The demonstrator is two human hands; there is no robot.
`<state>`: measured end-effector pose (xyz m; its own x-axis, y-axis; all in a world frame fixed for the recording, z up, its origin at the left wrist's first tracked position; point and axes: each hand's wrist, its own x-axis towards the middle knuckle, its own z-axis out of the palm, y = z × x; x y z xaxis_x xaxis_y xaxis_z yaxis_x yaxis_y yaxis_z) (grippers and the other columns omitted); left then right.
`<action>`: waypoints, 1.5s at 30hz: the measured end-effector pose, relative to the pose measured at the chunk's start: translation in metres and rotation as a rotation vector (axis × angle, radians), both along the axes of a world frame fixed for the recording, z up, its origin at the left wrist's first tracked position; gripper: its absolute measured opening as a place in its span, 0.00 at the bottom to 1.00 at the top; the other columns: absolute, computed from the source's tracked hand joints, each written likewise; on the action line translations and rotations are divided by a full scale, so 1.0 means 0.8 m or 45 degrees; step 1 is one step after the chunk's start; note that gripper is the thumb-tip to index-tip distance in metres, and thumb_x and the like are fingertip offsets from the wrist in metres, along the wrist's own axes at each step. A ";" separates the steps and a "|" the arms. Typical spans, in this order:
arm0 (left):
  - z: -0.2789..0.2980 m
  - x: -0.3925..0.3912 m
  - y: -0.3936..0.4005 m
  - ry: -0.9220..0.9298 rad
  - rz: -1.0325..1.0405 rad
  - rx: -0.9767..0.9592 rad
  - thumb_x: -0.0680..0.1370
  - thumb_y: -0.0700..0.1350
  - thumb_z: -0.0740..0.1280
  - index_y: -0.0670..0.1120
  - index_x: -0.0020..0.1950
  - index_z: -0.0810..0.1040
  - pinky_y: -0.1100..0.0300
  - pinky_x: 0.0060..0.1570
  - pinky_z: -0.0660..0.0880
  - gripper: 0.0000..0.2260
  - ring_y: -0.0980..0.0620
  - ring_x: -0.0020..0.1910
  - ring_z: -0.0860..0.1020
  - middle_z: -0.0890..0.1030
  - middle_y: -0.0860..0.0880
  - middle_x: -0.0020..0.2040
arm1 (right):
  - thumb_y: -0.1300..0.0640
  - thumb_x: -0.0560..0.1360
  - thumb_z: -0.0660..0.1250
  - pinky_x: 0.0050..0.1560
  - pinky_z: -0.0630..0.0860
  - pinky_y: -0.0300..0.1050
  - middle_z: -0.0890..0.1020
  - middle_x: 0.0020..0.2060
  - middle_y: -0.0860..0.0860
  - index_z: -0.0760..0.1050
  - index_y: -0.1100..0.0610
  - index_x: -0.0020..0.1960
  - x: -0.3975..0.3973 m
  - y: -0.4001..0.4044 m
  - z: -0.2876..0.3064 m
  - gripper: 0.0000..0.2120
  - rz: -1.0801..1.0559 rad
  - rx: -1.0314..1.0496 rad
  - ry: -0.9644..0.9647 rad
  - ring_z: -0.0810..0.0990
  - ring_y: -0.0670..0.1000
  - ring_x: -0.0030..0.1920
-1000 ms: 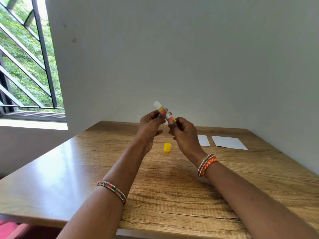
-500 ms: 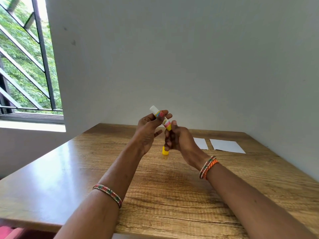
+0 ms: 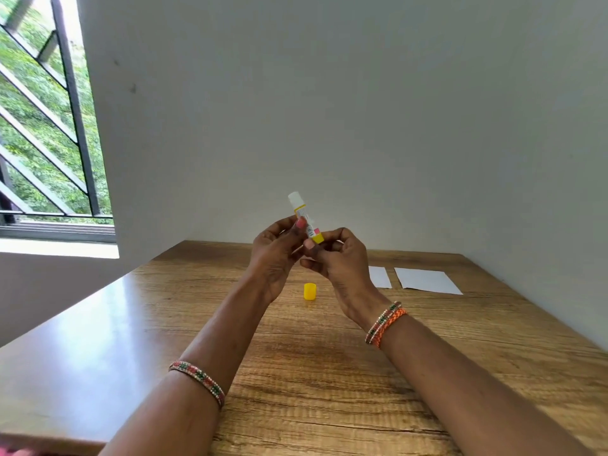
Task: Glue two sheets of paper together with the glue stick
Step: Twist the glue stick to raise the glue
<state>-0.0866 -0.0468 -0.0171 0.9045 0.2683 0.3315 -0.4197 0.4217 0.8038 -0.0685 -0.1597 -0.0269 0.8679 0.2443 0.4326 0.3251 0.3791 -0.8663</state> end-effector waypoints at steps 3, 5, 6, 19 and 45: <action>0.002 -0.001 0.001 -0.021 0.018 -0.013 0.73 0.39 0.68 0.39 0.50 0.79 0.61 0.42 0.80 0.07 0.53 0.38 0.82 0.84 0.47 0.38 | 0.65 0.73 0.68 0.37 0.82 0.44 0.81 0.36 0.56 0.74 0.60 0.42 0.000 -0.002 0.001 0.04 0.042 -0.011 -0.001 0.82 0.50 0.36; 0.001 0.000 0.002 -0.035 0.076 -0.043 0.74 0.35 0.66 0.40 0.49 0.79 0.63 0.40 0.79 0.05 0.54 0.36 0.82 0.84 0.48 0.37 | 0.57 0.78 0.62 0.38 0.82 0.45 0.80 0.33 0.56 0.75 0.61 0.42 -0.004 0.000 0.004 0.10 0.129 -0.050 0.021 0.81 0.52 0.35; 0.001 0.000 0.003 -0.028 0.102 -0.042 0.75 0.35 0.66 0.40 0.50 0.79 0.63 0.40 0.79 0.06 0.54 0.36 0.81 0.84 0.48 0.38 | 0.54 0.80 0.57 0.38 0.82 0.44 0.80 0.31 0.55 0.75 0.61 0.41 -0.006 0.002 0.004 0.15 0.146 -0.070 0.018 0.81 0.51 0.33; -0.027 0.005 -0.022 0.265 0.227 0.563 0.77 0.35 0.63 0.43 0.47 0.79 0.62 0.43 0.77 0.06 0.53 0.41 0.78 0.80 0.47 0.43 | 0.52 0.76 0.57 0.35 0.70 0.49 0.78 0.33 0.52 0.74 0.56 0.37 0.035 -0.030 -0.029 0.14 -0.252 -1.473 -0.551 0.76 0.54 0.36; -0.022 0.000 -0.025 0.218 0.216 0.780 0.78 0.36 0.62 0.44 0.52 0.78 0.58 0.43 0.74 0.08 0.52 0.43 0.77 0.81 0.49 0.45 | 0.56 0.76 0.65 0.57 0.66 0.50 0.80 0.54 0.50 0.76 0.52 0.57 0.089 -0.103 -0.004 0.10 -0.621 -1.495 -0.544 0.75 0.53 0.57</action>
<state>-0.0865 -0.0665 -0.0343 0.9197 0.2203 0.3251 -0.2852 -0.1945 0.9385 0.0024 -0.2420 -0.0298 0.8225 0.3619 0.4389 0.5381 -0.7450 -0.3942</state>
